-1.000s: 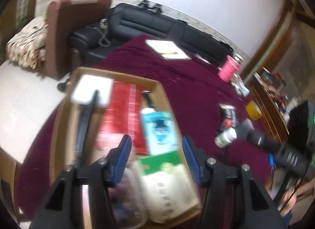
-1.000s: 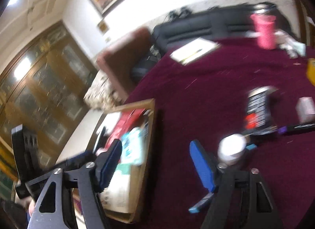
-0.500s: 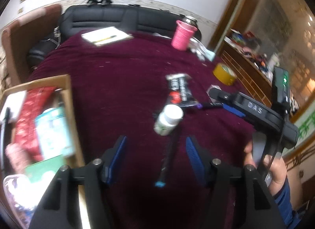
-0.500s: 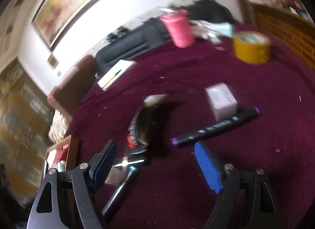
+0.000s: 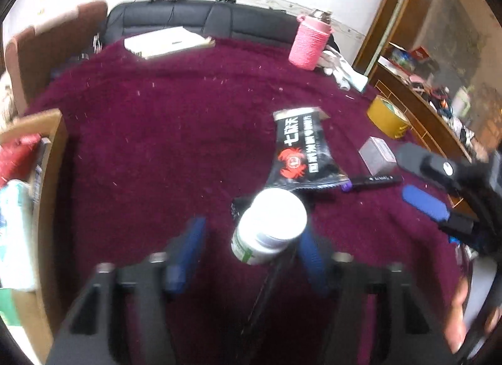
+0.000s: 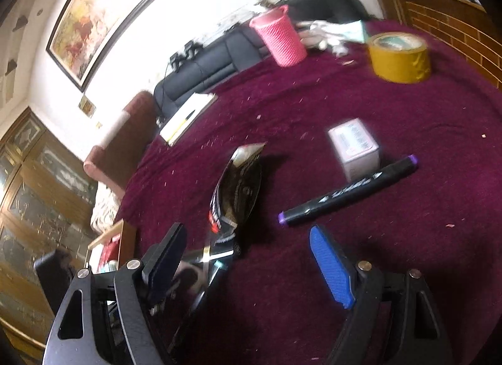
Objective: Organize objects
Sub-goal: 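Grasp the white pill bottle with the left gripper while the right grasps a black marker, then carry the pill bottle and marker over the cardboard box with both grippers, then open the left gripper to drop the bottle while the right drops the marker, then move both open grippers back over the table toward the remaining items, then grasp the black gold-banded tube with the left gripper while the right grasps the purple-capped marker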
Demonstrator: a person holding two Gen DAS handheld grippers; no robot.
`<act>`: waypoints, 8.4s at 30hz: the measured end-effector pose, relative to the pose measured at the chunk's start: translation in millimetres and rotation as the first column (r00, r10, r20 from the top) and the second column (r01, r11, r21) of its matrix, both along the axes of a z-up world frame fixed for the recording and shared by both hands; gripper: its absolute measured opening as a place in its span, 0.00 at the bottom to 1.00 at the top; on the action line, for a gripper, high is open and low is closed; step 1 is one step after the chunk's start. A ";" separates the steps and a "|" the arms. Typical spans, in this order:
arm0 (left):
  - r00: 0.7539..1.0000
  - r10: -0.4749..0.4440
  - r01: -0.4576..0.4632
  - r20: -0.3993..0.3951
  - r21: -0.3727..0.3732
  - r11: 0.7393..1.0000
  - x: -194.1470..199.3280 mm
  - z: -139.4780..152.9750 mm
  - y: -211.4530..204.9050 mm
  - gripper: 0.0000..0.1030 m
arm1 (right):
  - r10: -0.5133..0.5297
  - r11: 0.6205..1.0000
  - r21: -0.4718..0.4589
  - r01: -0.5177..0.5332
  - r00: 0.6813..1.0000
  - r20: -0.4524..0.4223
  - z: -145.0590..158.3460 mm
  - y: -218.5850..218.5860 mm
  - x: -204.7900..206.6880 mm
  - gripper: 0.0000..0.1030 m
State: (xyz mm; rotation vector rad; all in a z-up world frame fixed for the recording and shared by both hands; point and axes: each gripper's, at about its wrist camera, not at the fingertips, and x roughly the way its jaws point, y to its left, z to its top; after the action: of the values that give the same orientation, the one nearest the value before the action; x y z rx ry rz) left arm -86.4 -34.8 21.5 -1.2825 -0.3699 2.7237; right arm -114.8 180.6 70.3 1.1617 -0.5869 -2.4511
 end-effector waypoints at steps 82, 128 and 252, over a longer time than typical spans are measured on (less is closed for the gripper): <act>0.927 0.308 -0.305 -0.213 0.045 0.951 219.5 76.4 -183.6 0.33 | 0.557 0.794 -0.122 -0.596 0.793 -0.246 58.7 -156.7 126.0 0.17; 0.976 0.169 -0.167 0.137 -0.025 0.986 138.0 29.3 -252.1 0.35 | 0.601 0.799 0.020 -0.601 0.799 0.002 -9.4 -308.8 96.7 0.19; 0.967 -0.252 0.255 0.044 -0.074 0.964 -1.8 -16.6 39.6 0.16 | 0.006 0.989 0.145 0.001 0.999 -0.050 -19.3 22.6 -59.7 0.48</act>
State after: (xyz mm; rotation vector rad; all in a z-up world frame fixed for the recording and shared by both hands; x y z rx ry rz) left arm -88.2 4.7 4.9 -1.2970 -0.0928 2.5263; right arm -174.5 203.2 51.0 1.1495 -0.3981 -2.5483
